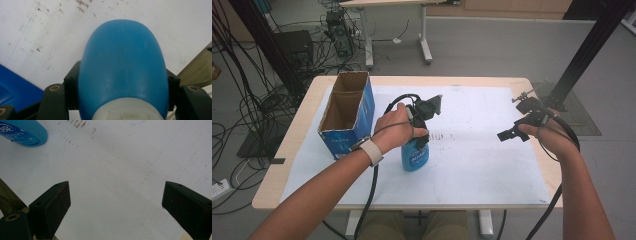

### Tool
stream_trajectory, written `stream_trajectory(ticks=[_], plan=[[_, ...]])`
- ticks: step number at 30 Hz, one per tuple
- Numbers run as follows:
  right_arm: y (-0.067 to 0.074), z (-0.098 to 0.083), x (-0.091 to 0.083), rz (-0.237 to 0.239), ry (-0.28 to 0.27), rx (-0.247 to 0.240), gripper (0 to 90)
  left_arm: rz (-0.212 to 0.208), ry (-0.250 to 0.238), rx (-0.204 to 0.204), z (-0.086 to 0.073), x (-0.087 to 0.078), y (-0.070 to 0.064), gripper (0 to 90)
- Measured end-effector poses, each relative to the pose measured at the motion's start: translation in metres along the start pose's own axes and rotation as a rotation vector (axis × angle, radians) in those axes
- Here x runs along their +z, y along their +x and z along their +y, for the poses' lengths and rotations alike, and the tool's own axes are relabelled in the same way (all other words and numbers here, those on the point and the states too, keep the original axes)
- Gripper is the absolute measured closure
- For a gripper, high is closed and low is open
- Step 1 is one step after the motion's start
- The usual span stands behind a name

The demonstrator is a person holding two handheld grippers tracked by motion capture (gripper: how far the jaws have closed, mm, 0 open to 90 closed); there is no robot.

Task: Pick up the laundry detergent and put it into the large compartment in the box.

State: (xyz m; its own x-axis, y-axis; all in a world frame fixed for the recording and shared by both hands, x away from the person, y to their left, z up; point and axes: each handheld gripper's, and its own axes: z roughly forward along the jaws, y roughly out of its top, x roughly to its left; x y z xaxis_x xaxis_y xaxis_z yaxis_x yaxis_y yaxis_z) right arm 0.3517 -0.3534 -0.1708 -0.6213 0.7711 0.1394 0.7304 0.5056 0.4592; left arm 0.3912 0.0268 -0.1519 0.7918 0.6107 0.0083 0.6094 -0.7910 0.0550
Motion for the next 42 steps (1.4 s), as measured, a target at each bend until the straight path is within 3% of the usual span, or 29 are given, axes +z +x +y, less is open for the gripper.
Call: stream_trajectory(ticks=[42], plan=[[0.0014, -0.0024, -0.0039, -0.004, -0.005, 0.000, 8.0, -0.014, -0.011, -0.020, -0.0046, -0.0034, 0.0026, 38.1]])
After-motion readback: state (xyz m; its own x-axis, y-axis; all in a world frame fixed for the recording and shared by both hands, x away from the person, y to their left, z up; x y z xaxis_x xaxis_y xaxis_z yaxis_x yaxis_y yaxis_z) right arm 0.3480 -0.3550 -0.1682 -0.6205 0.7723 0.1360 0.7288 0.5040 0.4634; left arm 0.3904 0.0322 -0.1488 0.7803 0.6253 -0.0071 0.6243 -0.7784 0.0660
